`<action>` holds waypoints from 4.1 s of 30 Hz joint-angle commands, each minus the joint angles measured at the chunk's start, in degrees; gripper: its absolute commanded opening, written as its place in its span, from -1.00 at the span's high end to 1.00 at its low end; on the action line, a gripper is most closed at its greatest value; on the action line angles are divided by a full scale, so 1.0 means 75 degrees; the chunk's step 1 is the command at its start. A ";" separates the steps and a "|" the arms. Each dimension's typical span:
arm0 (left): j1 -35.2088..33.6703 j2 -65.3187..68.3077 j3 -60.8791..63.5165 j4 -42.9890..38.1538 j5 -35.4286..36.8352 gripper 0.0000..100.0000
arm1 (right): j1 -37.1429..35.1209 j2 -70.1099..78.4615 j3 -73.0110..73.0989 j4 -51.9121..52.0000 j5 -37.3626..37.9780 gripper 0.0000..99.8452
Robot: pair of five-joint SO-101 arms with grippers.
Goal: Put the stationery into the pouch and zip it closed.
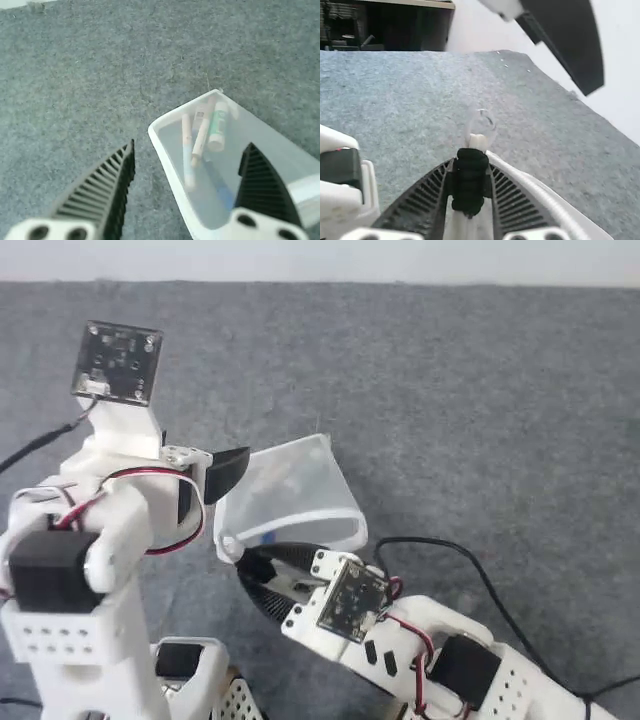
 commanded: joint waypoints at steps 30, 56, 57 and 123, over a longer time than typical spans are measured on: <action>0.1911 -0.3704 0.2866 0.0105 -0.2122 0.34 | 0.2338 -0.0240 -0.2086 0.1506 0.0047 0.99; 0.2684 -0.6212 0.7953 -0.4407 -0.1676 0.32 | 0.2327 -0.0170 -0.2098 0.1506 0.0047 0.99; 0.2848 -0.6318 0.8105 -0.4501 -0.1629 0.32 | 0.2327 -0.0170 -0.2098 0.1506 0.0047 0.99; 0.3106 -0.8111 0.9313 -0.4372 -0.0844 0.99 | 0.1354 0.0451 -0.3563 0.3663 -0.0856 0.68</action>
